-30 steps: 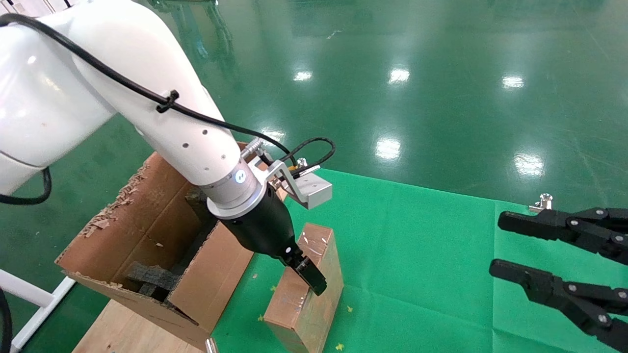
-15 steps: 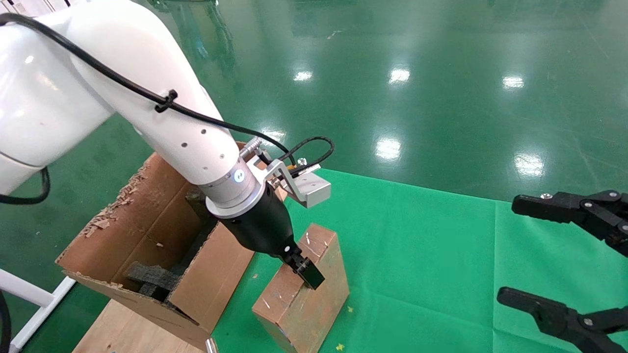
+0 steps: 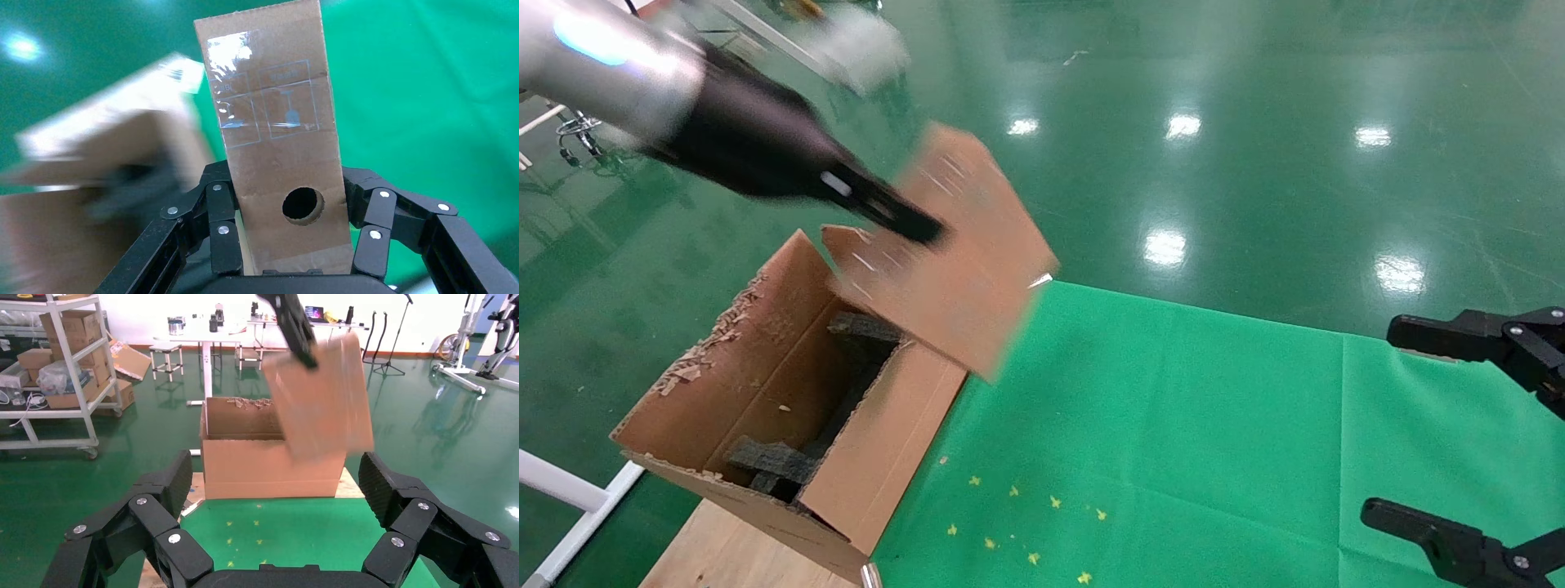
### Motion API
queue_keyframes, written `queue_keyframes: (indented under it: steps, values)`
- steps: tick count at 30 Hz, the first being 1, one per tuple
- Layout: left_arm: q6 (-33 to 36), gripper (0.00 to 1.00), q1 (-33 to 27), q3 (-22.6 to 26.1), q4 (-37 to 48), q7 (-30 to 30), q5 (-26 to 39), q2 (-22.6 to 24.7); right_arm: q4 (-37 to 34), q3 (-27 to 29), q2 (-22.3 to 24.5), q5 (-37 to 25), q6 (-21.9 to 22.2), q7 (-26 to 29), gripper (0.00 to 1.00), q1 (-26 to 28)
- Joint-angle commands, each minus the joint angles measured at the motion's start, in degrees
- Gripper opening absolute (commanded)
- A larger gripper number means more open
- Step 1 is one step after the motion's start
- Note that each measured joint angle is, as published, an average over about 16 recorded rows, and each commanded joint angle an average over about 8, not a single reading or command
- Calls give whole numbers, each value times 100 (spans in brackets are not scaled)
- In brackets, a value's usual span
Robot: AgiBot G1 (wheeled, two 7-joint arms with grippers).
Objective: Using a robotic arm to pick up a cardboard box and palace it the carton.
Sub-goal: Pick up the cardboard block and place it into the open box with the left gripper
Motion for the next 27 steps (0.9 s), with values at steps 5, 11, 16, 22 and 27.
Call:
queue_keyframes:
  steps: [5, 11, 16, 22, 27]
  values:
    - [207, 0, -566, 156, 65, 496, 503, -598, 0, 0, 0, 0, 0, 0, 100, 0]
    - [145, 0, -501, 634, 353, 928, 653, -1049, 0, -1, 0, 0, 0, 0, 100, 0]
    - [-197, 0, -172, 841, 566, 1280, 648, -1270, 0, -1, 0, 1, 0, 0, 100, 0]
    - [-914, 0, 319, 955, 976, 1676, 673, -1361, 0, -1, 0, 1, 0, -1, 100, 0]
    - [-1425, 0, 719, 1033, 1635, 2120, 602, -1278, 0, -2, 1, 1, 1, -1, 100, 0]
